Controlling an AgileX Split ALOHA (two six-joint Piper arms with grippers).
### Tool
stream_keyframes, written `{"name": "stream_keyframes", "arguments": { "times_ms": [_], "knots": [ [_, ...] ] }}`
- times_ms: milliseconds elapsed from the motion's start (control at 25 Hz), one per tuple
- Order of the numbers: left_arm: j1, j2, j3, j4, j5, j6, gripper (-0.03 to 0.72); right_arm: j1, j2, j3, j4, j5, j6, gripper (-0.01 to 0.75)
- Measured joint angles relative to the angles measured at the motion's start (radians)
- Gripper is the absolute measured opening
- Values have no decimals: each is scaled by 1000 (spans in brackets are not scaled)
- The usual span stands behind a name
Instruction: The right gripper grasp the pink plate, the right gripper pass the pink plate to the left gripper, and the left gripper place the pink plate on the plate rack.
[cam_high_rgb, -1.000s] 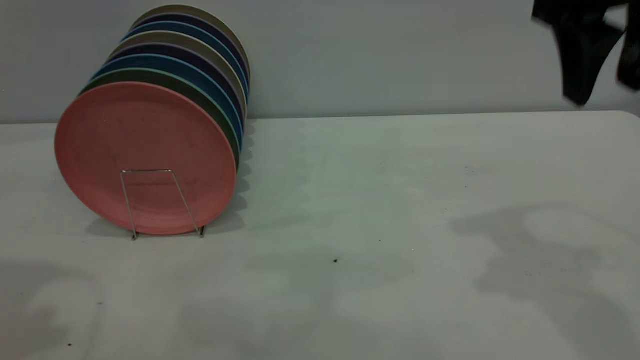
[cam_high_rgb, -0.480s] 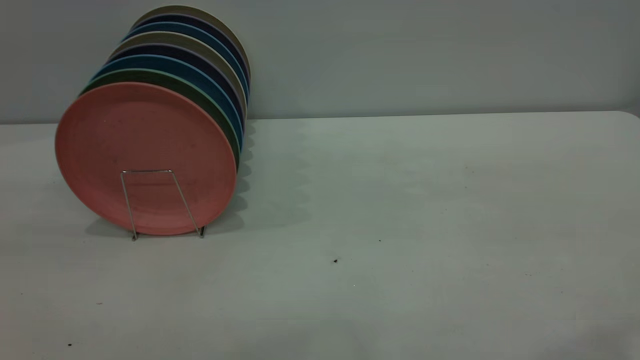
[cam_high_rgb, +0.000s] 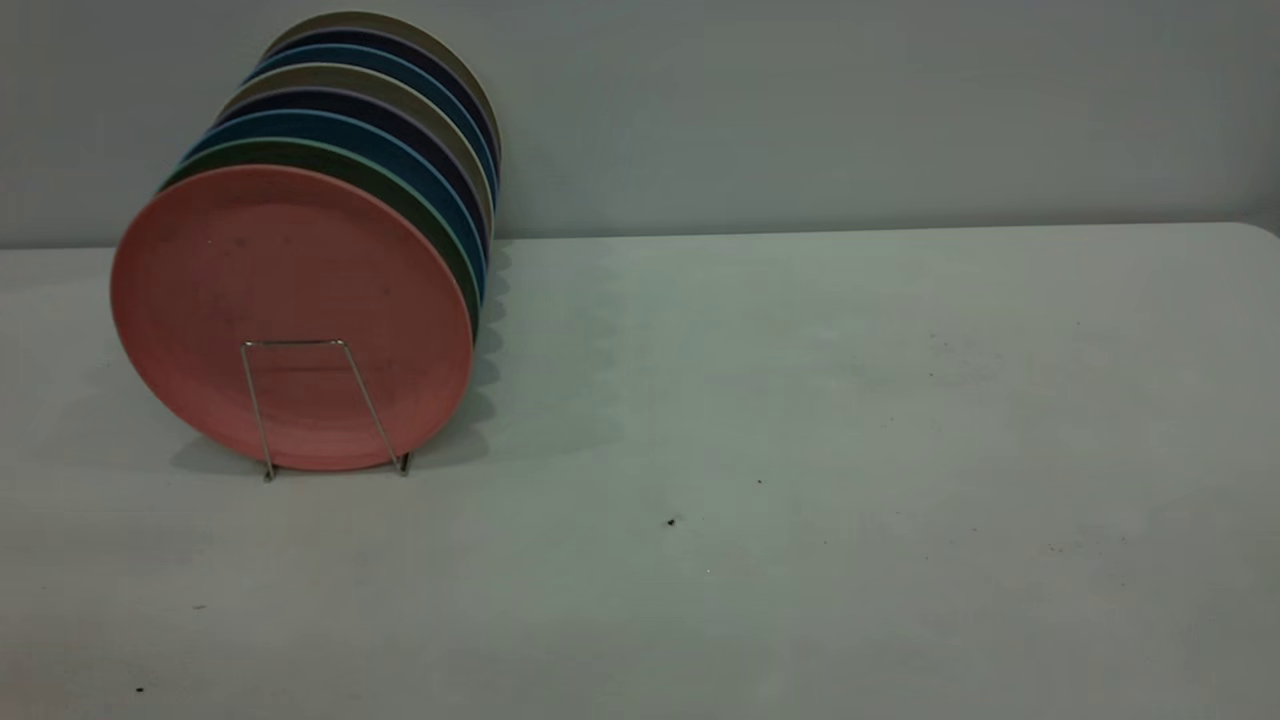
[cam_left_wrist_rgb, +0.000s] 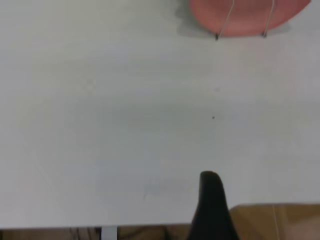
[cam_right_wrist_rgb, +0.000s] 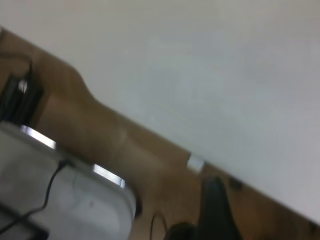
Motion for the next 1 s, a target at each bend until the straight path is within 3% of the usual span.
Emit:
{"name": "stream_keyframes", "arguments": {
  "times_ms": [280,800,1000],
  "knots": [
    [0,-154,74,0,0,100,590,0,-238,68,3,-88,-3,534],
    [0,-153,122,-124,-22,106,590,0,-239,77,0,-96,22,531],
    [0,-153,123,-125,-29,92,590,0,-239,77,2,-96,34,494]
  ]
}}
